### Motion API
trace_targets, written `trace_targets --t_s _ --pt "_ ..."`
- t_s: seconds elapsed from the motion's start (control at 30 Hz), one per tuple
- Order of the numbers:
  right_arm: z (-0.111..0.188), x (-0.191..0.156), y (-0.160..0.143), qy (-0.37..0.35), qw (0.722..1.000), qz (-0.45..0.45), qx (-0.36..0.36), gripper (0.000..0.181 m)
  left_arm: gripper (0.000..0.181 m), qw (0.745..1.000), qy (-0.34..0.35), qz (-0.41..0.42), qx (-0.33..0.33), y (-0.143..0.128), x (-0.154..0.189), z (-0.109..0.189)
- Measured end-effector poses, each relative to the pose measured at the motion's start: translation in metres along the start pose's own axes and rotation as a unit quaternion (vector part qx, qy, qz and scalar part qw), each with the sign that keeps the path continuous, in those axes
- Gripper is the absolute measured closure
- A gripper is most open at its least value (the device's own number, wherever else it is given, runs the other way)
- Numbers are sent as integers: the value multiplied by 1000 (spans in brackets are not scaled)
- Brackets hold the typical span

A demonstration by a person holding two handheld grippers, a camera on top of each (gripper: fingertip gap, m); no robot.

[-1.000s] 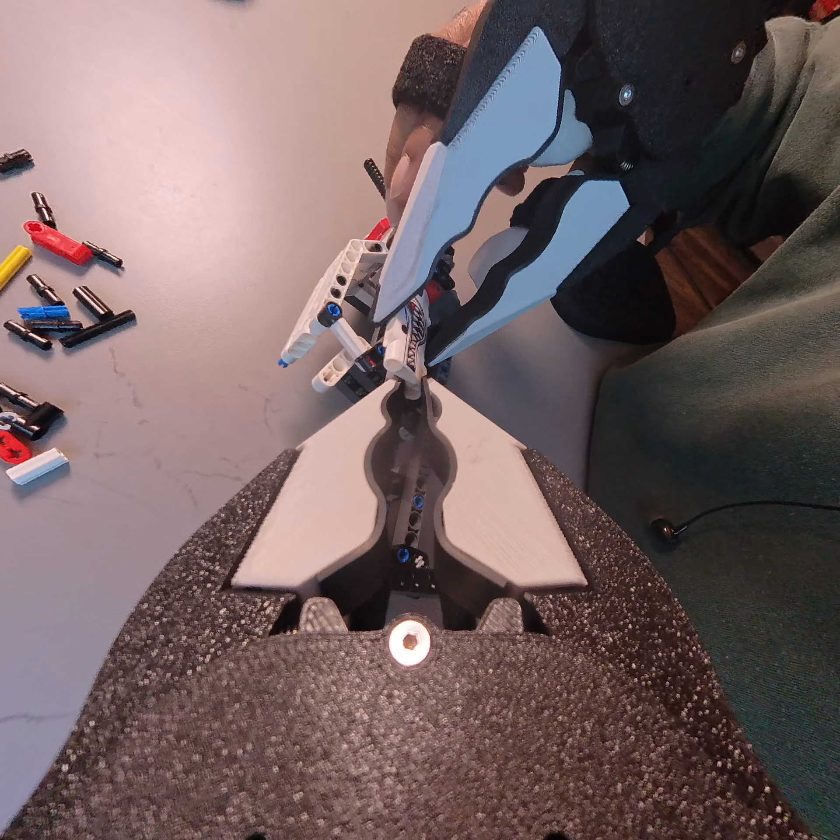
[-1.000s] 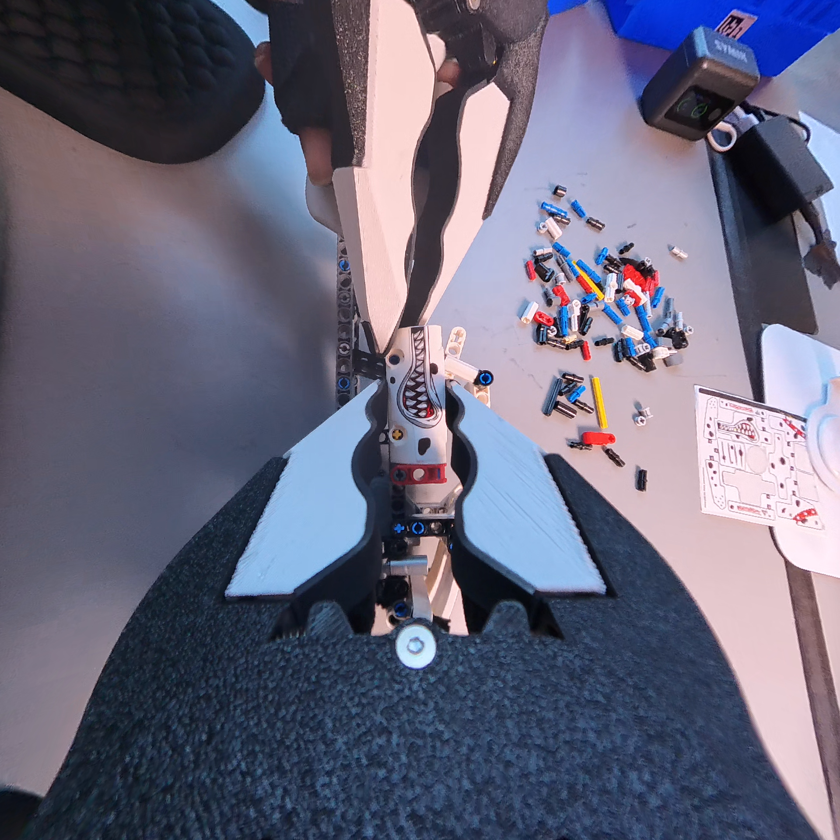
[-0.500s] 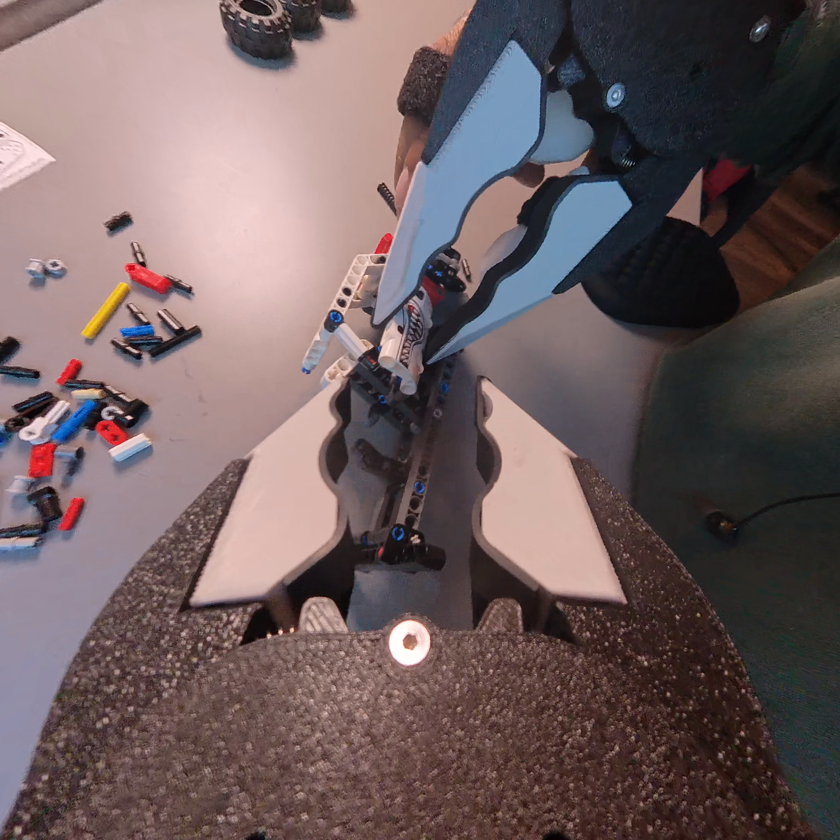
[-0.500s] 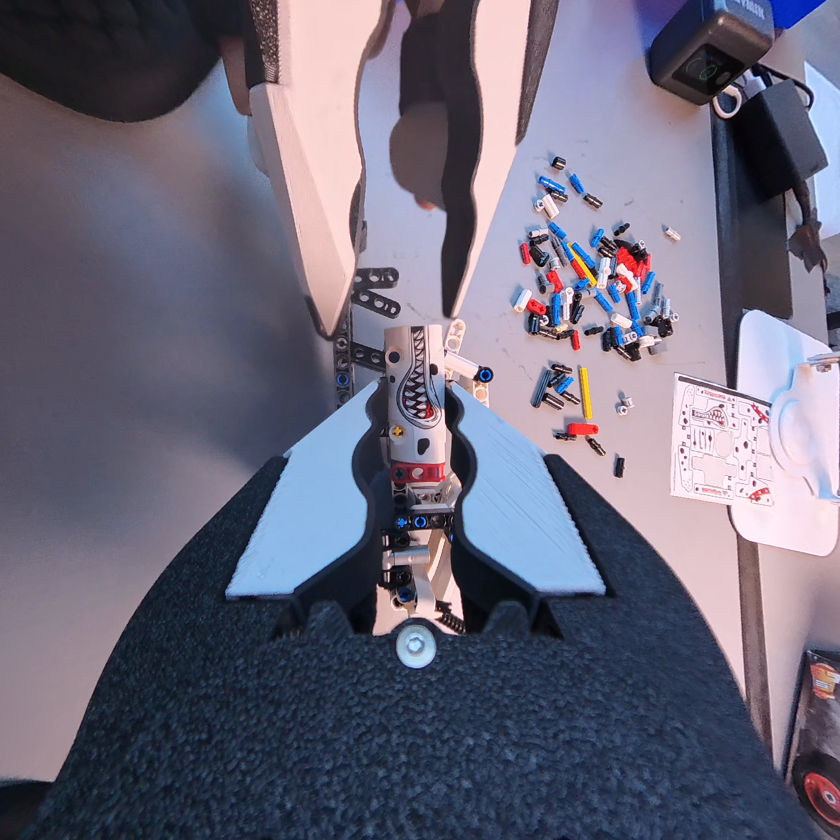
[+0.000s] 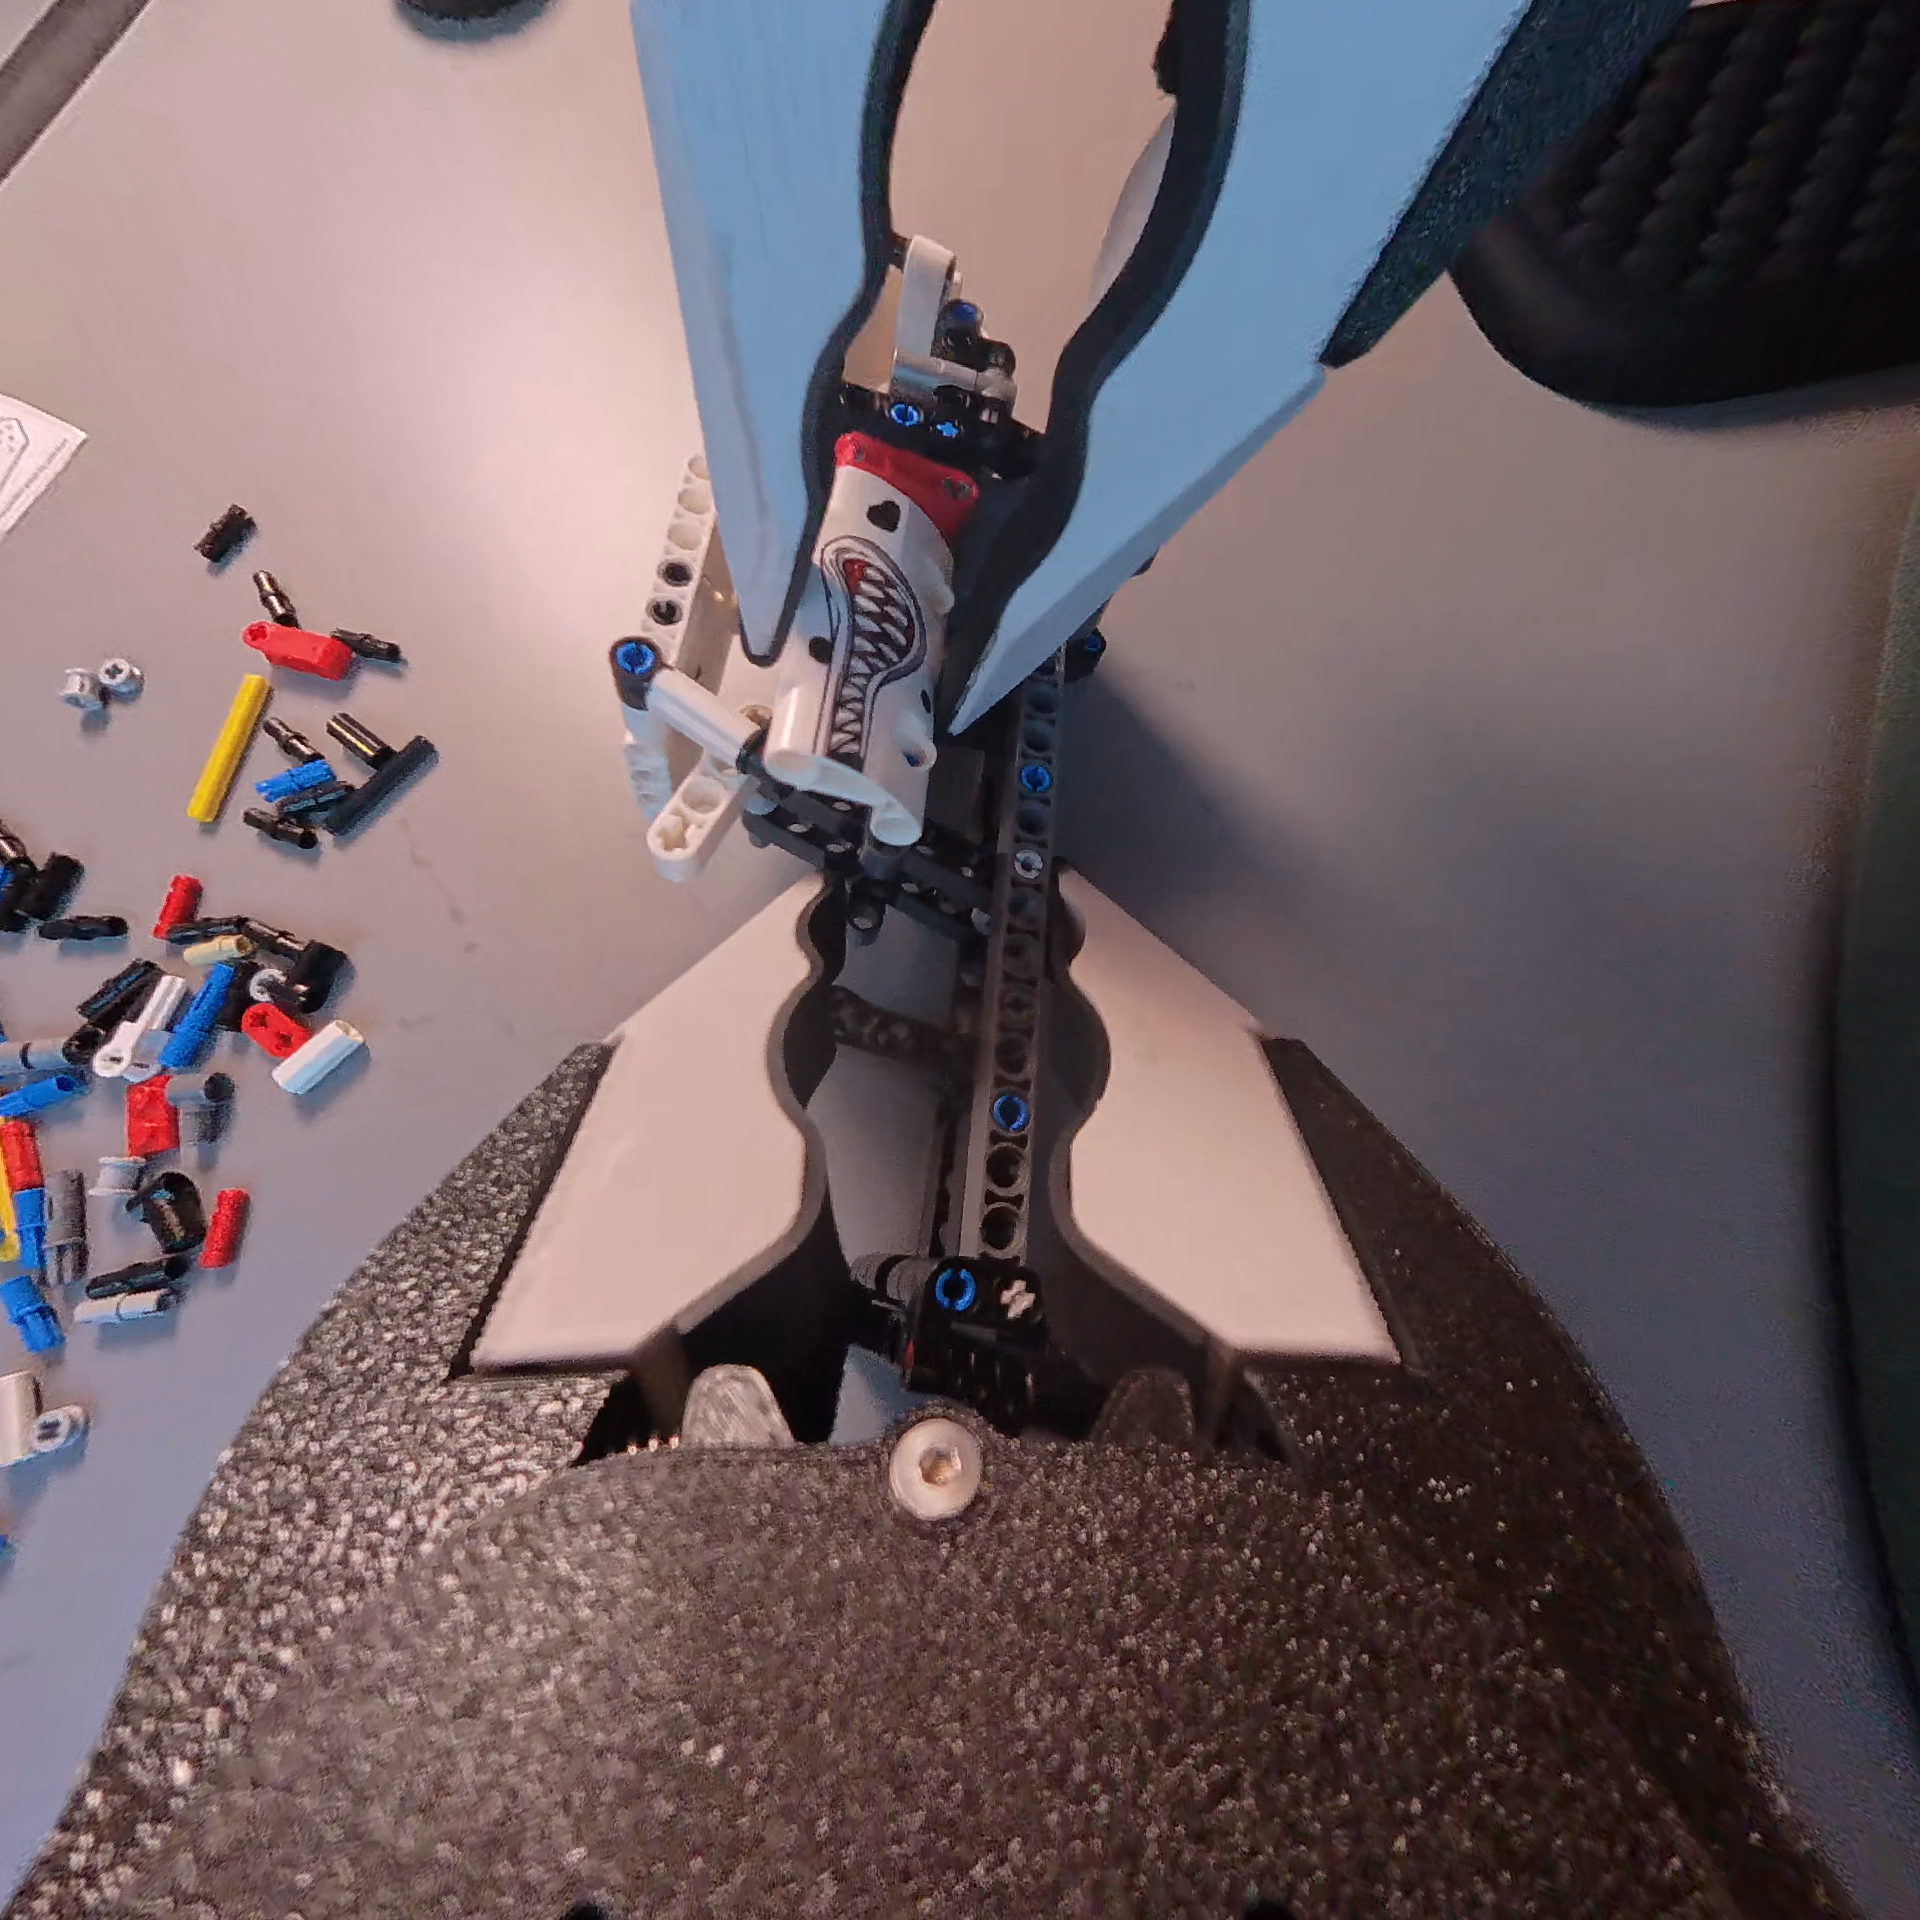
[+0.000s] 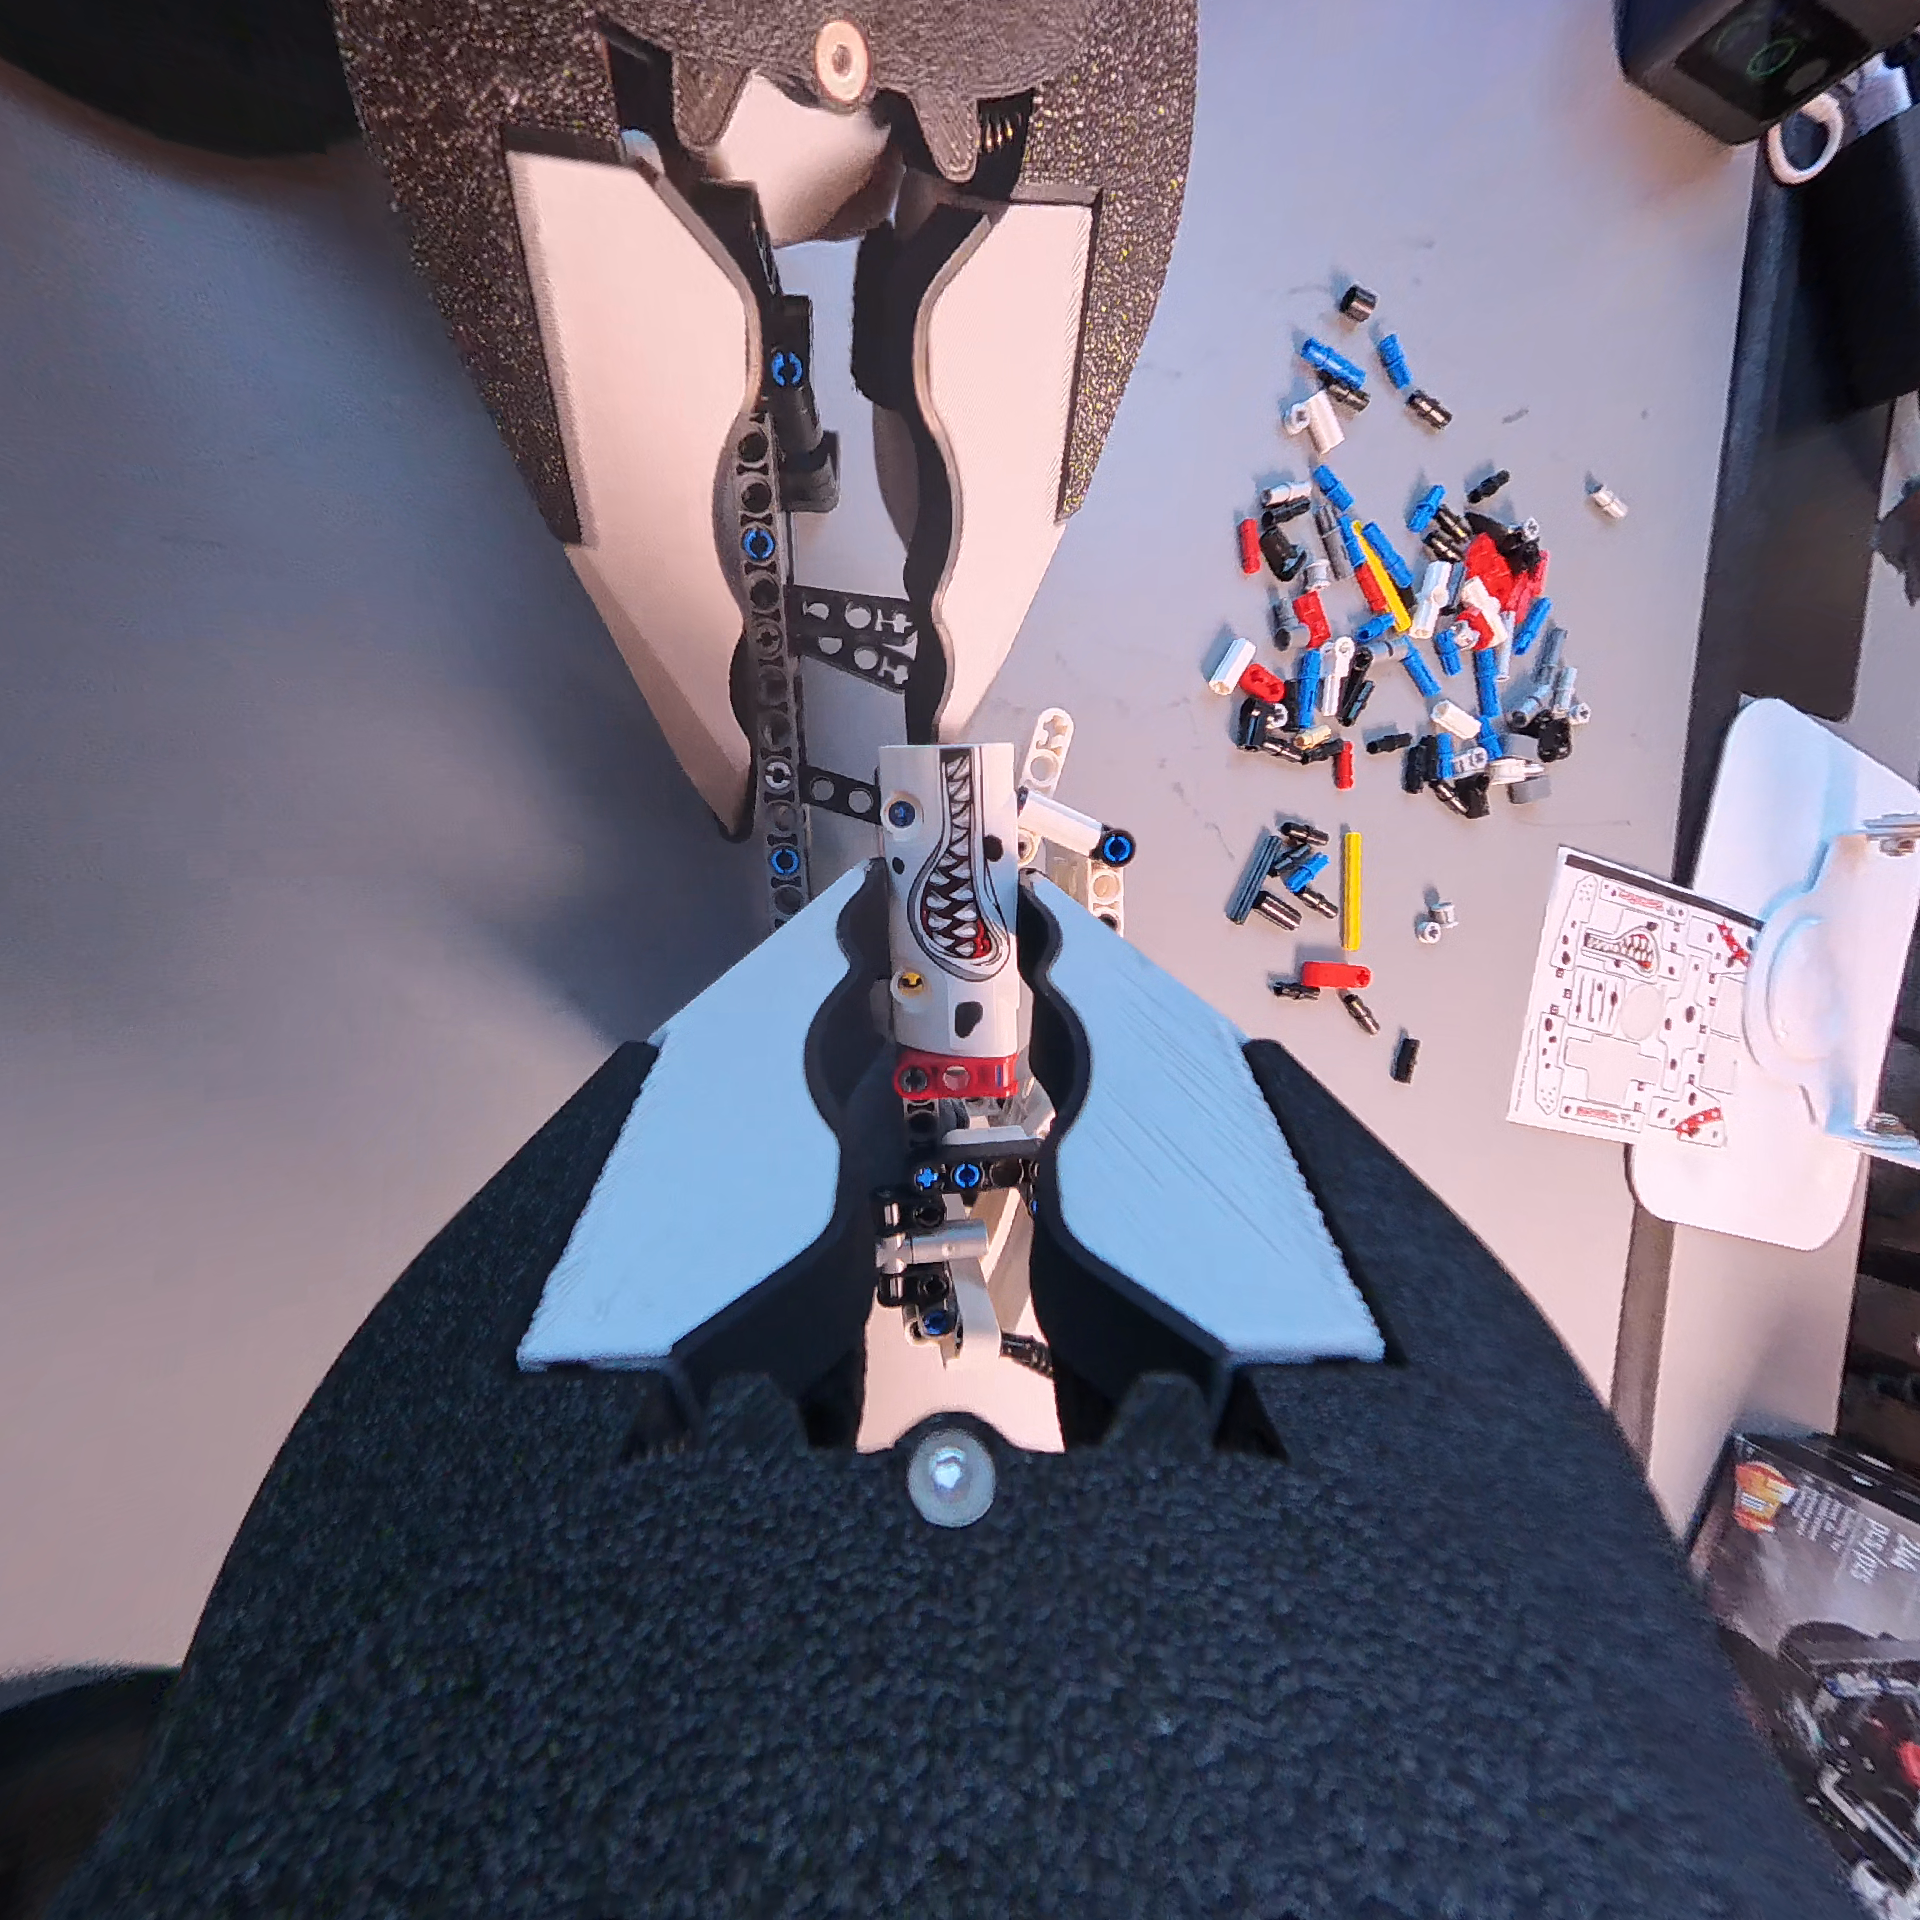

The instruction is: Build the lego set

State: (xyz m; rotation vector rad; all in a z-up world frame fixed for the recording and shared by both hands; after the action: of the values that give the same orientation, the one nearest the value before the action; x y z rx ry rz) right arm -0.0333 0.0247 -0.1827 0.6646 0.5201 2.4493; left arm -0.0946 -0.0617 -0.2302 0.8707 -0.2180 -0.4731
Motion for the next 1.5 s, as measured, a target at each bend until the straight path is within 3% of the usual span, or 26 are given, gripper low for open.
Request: trace_targets --t_s 0.23,0.4,0.47,0.6,0.77,1.0,1.13,1.3,1.5 --pt "-4 0 2 22 999 -3 -29 158 145 1000 7 -14 10 -1 3 0" --pt "-3 -1 -1 5 1000 -19 -4 156 144 1000 1 0 15 -1 2 1" --pt "-2 -8 -7 -6 1000 -6 7 140 142 1000 -1 -5 19 -2 3 2" --pt "13 -10 -14 -29 997 -39 65 132 141 1000 -8 -2 24 -3 5 3" --pt "32 -16 -32 -59 989 -62 123 138 136 999 -33 16 33 -5 3 5" --pt "26 -22 -38 -68 983 -65 160 149 120 999 -27 12 25 -4 1 15" --pt "14 -17 -32 -46 985 -51 156 152 121 1000 -21 10 7 -6 2 15" --pt "3 -16 -31 -30 990 -13 137 156 144 1000 -19 -9 -2 -9 6 12" --pt "2 -12 -31 -11 991 6 136 156 145 999 -16 -41 2 -9 7 11"
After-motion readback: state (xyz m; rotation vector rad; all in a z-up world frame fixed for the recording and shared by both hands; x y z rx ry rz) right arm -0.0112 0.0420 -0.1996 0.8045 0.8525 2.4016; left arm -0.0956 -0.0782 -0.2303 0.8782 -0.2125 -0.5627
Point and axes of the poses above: each gripper's, where its closed fingertips meet, z back along the fingers, y out of its top, x = y × z across the jaws, the point moved 8 cm from there along z, back along the fingers, and after that the axes turned 2 degrees about x, right-handed, at the moved point
